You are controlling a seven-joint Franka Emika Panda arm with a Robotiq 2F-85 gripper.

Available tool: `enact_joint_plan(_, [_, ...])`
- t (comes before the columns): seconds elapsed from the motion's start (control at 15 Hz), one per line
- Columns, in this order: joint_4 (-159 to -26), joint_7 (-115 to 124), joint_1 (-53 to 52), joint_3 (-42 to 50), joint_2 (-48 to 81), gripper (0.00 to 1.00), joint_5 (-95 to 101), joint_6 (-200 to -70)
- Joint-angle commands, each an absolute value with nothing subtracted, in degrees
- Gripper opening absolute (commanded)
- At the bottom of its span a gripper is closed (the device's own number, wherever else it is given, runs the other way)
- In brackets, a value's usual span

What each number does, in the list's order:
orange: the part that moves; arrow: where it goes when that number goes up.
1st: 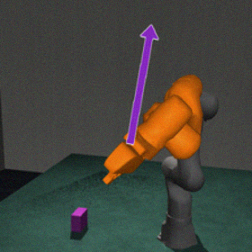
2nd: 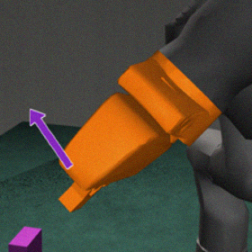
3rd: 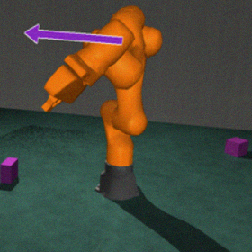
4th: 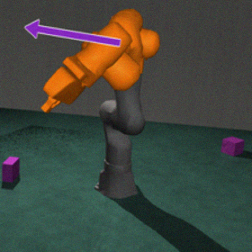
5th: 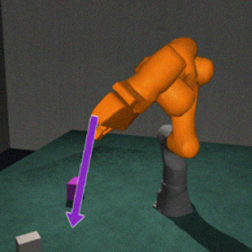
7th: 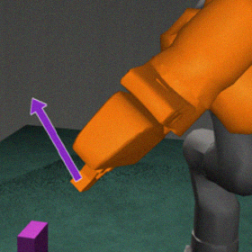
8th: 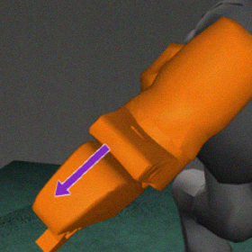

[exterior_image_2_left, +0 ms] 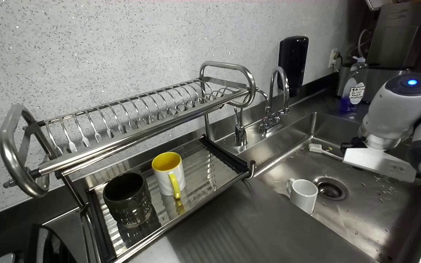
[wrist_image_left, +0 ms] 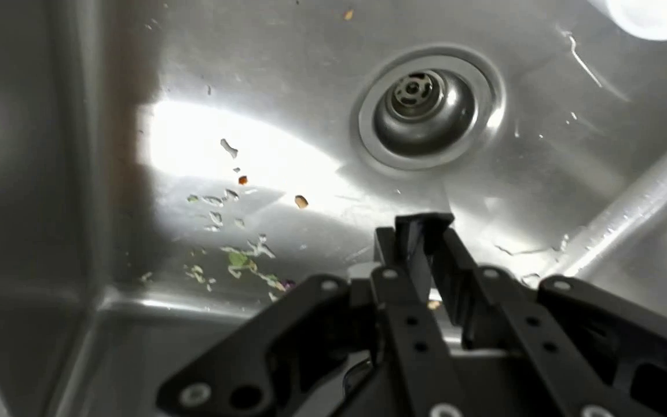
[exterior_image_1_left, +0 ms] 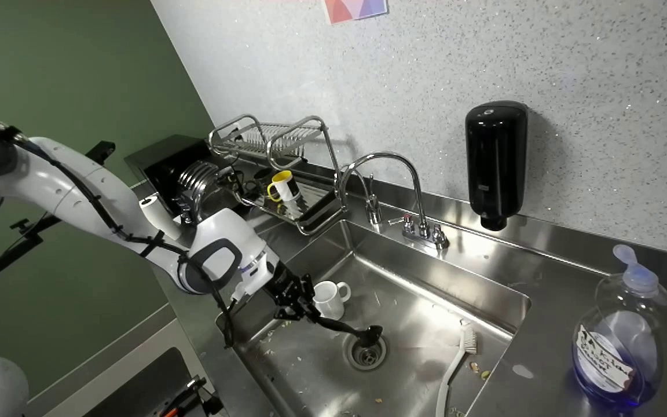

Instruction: Put the black spoon in the sink

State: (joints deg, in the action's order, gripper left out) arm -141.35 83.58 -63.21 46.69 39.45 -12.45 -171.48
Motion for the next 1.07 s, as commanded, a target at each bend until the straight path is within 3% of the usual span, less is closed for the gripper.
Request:
enact_joint_plan(0.0, [-138.3, 83.6, -50.6, 35.7, 41.3, 0.05, -14.5, -174.0])
enact_joint_plan(0.33, [-132.2, 87.1, -42.8, 30.0, 48.9, 0.05, -14.7, -174.4])
enact_joint_plan(1.0, [-120.2, 92.3, -41.8, 30.1, 61.6, 0.05, -14.0, -171.6])
